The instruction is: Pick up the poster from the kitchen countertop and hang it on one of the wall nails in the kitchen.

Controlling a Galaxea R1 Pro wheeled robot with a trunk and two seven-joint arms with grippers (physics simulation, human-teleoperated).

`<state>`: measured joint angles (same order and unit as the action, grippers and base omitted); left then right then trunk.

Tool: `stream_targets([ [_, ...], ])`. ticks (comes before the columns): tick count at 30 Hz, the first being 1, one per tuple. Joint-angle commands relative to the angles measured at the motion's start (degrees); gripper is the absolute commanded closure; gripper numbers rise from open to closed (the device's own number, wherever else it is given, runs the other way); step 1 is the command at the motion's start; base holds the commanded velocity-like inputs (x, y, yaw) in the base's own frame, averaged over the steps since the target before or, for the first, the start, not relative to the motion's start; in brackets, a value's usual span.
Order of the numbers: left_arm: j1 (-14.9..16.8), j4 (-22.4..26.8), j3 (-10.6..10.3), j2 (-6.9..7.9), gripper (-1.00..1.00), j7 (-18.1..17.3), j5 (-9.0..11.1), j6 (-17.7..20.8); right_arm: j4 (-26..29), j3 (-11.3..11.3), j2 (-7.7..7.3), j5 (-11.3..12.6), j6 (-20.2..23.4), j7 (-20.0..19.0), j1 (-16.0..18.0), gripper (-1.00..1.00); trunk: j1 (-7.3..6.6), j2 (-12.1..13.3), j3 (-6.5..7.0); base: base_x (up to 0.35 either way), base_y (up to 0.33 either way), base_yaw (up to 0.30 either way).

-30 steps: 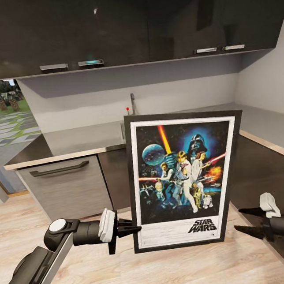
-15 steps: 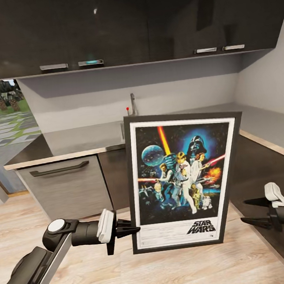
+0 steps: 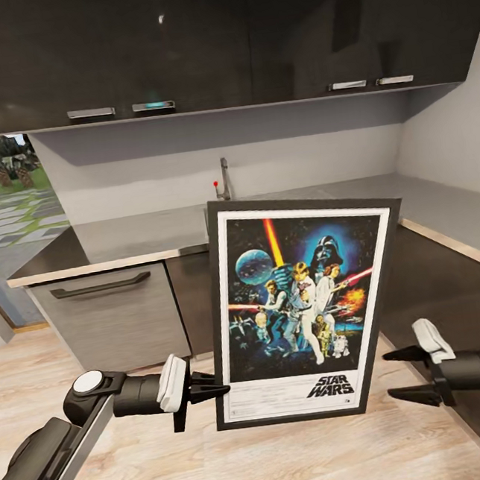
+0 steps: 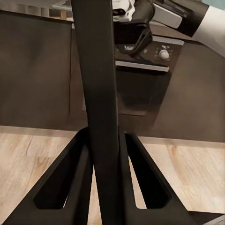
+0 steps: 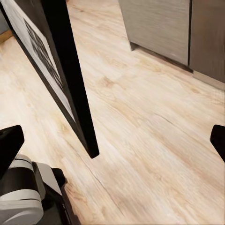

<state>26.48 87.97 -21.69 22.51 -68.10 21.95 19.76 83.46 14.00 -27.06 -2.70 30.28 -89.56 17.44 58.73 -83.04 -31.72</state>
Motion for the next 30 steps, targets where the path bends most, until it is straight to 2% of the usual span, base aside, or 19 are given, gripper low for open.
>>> stream_targets([
  [1,0.1,0.0,-0.1,0.06,1.0,0.1,0.4,0.5,0.0,-0.1,0.0,0.0,0.6,-0.4,0.1,-1.0,0.0,0.0,-0.06,0.0,0.0,0.0],
  [4,0.1,0.0,-0.1,0.07,1.0,0.1,0.4,0.5,0.0,-0.7,0.0,0.3,0.6,-0.4,0.1,-1.0,0.0,0.0,-0.06,0.0,0.0,0.0],
  [12,0.1,0.1,-0.1,0.08,1.0,0.1,0.4,0.5,0.1,-5.5,0.11,0.6,0.4,-0.3,0.0,-1.0,0.0,0.0,-0.06,0.0,0.0,0.0],
  [26,0.1,0.2,-0.1,0.08,1.0,0.1,0.4,0.5,0.1,-5.9,0.31,0.7,0.4,-0.3,0.1,-1.0,0.0,0.0,-0.06,0.0,0.0,0.0],
  [30,0.1,0.2,-0.1,0.08,1.0,0.1,0.4,0.5,0.1,-5.9,0.32,2.2,0.5,-0.3,0.1,-1.0,0.0,0.0,-0.06,0.0,0.0,0.0],
])
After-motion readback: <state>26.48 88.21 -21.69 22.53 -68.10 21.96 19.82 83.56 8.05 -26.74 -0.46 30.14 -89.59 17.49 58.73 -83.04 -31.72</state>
